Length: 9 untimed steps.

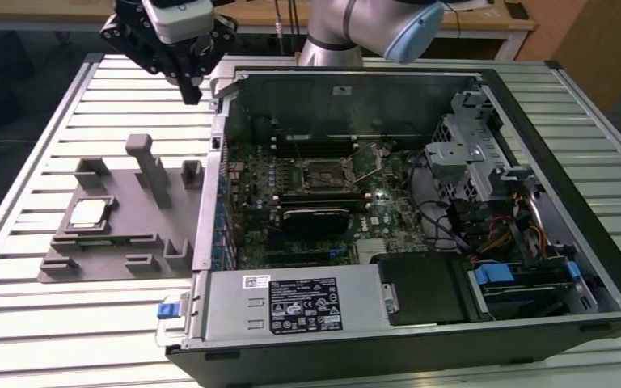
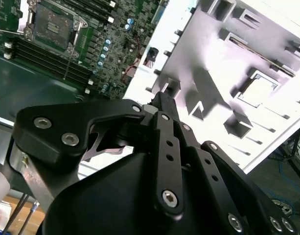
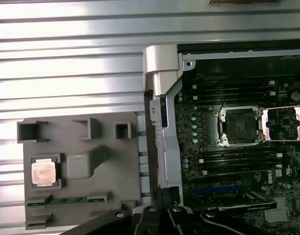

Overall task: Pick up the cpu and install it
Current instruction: 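Reach for the cpu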

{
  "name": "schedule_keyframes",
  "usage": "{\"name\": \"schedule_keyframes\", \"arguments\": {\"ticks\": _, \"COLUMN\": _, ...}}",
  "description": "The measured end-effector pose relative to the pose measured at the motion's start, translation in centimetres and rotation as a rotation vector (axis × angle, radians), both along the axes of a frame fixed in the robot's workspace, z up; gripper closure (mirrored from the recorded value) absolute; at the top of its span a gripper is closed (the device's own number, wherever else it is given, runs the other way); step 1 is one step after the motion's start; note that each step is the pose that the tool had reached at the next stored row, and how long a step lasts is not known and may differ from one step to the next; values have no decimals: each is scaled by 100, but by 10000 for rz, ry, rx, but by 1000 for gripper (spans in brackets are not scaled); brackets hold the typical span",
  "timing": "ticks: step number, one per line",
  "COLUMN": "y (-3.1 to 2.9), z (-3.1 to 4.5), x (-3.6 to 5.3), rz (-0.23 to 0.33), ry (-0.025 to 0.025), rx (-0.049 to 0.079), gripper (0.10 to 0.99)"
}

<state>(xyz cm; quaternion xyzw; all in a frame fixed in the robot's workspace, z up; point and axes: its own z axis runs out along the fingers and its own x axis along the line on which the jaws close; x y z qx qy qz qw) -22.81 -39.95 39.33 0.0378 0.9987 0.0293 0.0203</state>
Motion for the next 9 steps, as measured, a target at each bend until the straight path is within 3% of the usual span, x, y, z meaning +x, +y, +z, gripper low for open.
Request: {"name": "schedule_keyframes", "arguments": {"ticks": 9, "y": -1, "z": -1, "x": -147, "rz": 0, "ry": -25, "rx": 8, "gripper": 980}}
